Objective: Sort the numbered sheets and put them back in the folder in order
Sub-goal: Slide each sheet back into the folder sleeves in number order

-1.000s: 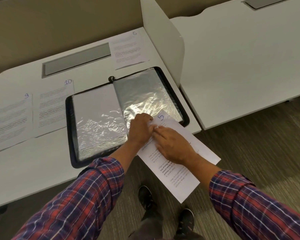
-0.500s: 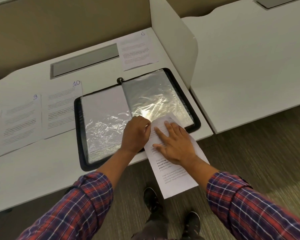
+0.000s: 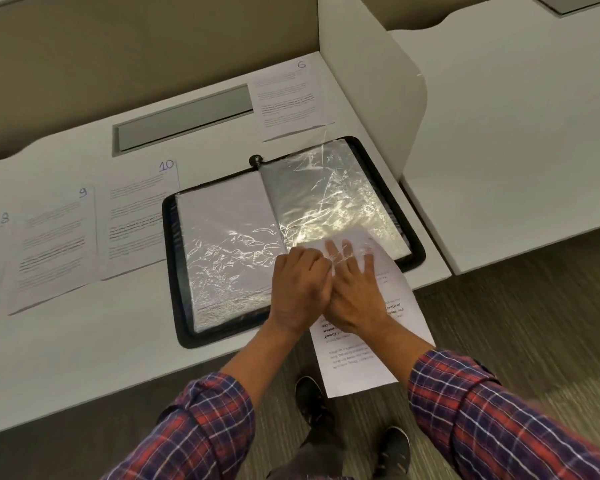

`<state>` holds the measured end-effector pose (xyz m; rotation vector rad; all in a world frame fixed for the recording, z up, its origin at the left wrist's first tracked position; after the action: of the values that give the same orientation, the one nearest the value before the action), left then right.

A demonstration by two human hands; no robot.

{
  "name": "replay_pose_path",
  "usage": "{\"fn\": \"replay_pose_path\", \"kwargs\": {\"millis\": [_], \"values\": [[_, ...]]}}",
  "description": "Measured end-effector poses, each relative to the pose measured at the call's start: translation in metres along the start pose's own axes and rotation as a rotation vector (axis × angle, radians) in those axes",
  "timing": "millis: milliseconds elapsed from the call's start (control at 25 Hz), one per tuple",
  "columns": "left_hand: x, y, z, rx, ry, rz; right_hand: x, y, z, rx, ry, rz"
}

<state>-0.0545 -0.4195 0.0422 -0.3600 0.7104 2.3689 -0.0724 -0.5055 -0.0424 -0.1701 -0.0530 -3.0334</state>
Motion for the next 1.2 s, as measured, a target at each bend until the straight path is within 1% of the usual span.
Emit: {"fn": "replay_pose_path", "kwargs": {"millis": [160, 240, 320, 400, 480, 640, 680, 800, 840, 920, 960, 1000, 1080, 1120, 1160, 1200], "values": [[0.002, 0.001, -0.006, 0.02, -0.04, 0.003, -0.011, 0.001, 0.001, 0.014, -0.059, 0.026], [0.001, -0.003, -0.006, 0.043, -0.04, 0.032, -0.015, 0.005, 0.001, 0.004, -0.057, 0.004], [0.001, -0.006, -0.008, 0.076, -0.052, 0.054, -0.017, 0.002, -0.001, 0.01, -0.048, 0.032], [0.001, -0.007, -0.012, 0.126, -0.074, 0.069, -0.018, -0.002, 0.002, 0.006, -0.018, 0.06], [-0.001, -0.01, -0.015, 0.187, -0.086, 0.09, -0.014, 0.002, 0.009, -0.024, 0.014, 0.048], [-0.005, -0.009, -0.019, 0.228, -0.092, 0.101, 0.01, 0.032, 0.011, 0.003, 0.151, -0.097], [-0.006, -0.007, -0.021, 0.228, -0.099, 0.088, 0.012, 0.035, 0.008, 0.009, 0.144, -0.109], [-0.006, -0.002, -0.029, 0.222, -0.136, 0.064, 0.006, 0.02, -0.002, 0.012, 0.05, -0.035], [-0.006, -0.005, -0.031, 0.224, -0.141, 0.075, 0.003, 0.017, -0.004, 0.015, 0.033, -0.038], [-0.007, -0.01, -0.034, 0.229, -0.158, 0.111, 0.001, 0.027, -0.002, -0.039, 0.039, -0.146], [-0.007, -0.01, -0.034, 0.233, -0.166, 0.121, 0.002, 0.032, 0.0, -0.084, 0.062, -0.201], [-0.008, -0.008, -0.034, 0.232, -0.176, 0.123, 0.004, 0.035, 0.001, -0.128, 0.091, -0.211], [-0.01, -0.004, -0.035, 0.217, -0.192, 0.117, 0.013, 0.036, 0.007, -0.21, 0.188, -0.113], [-0.01, -0.005, -0.038, 0.199, -0.199, 0.114, 0.022, 0.038, 0.014, -0.249, 0.284, -0.061], [-0.01, -0.006, -0.042, 0.177, -0.215, 0.122, 0.034, 0.045, 0.023, -0.282, 0.401, -0.06], [-0.009, -0.008, -0.046, 0.152, -0.233, 0.138, 0.047, 0.057, 0.03, -0.305, 0.493, -0.133]]}}
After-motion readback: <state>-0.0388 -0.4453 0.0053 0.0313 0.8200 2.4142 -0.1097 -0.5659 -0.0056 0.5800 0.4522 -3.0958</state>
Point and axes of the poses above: each hand's wrist, its own x-axis away from the middle knuckle, its own z-axis out of the back of the hand, y = z × x, the point moved 8 cm from there along -x, towards the middle knuckle, and after that the axes turned 10 degrees about x, right-handed, at the moved point
